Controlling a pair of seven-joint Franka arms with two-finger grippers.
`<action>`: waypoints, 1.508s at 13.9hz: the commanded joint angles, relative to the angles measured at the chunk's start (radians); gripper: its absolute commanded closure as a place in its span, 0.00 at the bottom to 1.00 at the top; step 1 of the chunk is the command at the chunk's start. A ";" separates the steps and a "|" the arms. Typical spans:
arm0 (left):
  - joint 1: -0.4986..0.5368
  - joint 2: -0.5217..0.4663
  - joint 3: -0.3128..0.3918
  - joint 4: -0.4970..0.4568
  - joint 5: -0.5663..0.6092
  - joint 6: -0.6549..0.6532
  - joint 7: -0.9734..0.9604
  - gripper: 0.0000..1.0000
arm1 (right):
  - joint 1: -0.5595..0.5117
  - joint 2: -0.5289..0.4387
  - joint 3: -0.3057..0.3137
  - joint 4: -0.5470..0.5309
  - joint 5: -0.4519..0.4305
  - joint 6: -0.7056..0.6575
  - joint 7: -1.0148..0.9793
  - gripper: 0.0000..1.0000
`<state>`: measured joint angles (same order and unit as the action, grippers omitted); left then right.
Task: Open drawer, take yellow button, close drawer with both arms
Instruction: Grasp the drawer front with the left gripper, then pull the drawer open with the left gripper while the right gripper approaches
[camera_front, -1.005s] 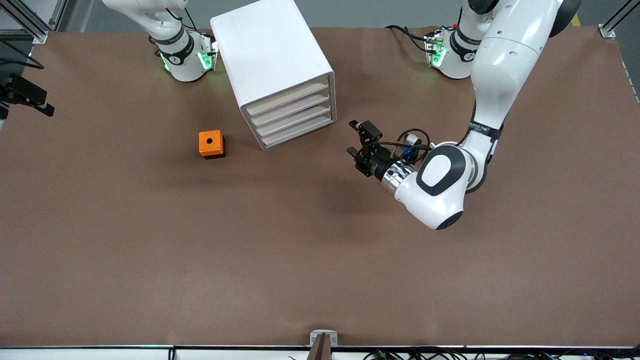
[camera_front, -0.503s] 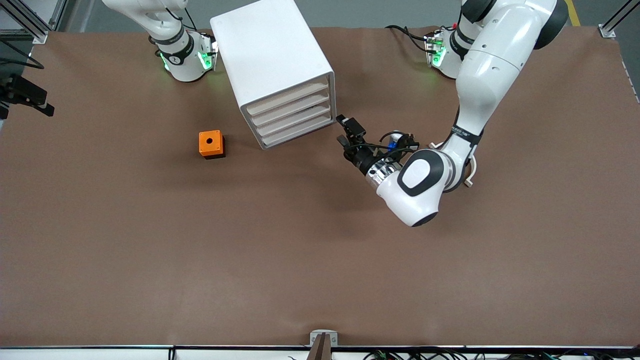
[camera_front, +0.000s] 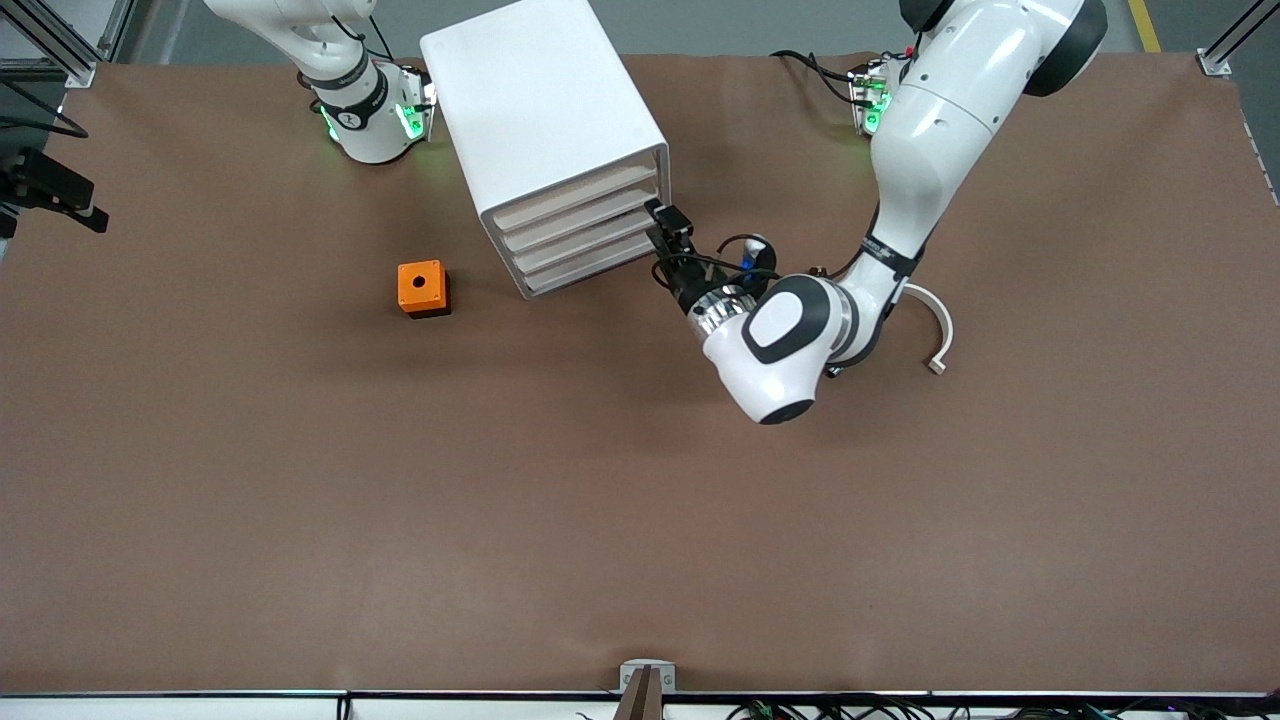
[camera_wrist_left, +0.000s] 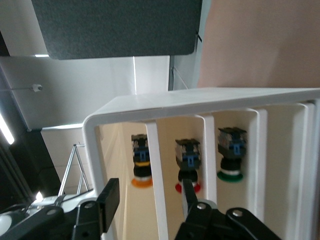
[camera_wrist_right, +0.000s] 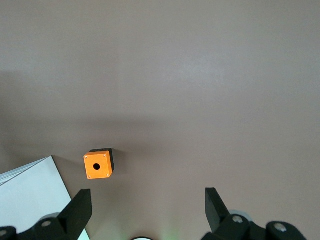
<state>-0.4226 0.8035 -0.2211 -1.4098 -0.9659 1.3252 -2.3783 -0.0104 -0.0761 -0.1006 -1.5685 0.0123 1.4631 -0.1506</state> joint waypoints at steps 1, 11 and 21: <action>-0.019 -0.009 -0.003 -0.034 0.009 -0.020 -0.009 0.43 | -0.017 -0.017 0.009 -0.007 0.003 -0.001 -0.009 0.00; -0.114 0.008 -0.001 -0.057 0.012 -0.044 -0.007 0.48 | -0.020 0.027 0.009 0.041 -0.003 0.000 -0.015 0.00; -0.128 0.010 -0.001 -0.047 -0.004 0.025 -0.001 0.85 | -0.031 0.108 0.009 0.044 0.000 0.008 -0.017 0.00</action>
<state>-0.5488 0.8145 -0.2215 -1.4633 -0.9655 1.3161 -2.3782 -0.0204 -0.0020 -0.1049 -1.5497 0.0120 1.4721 -0.1511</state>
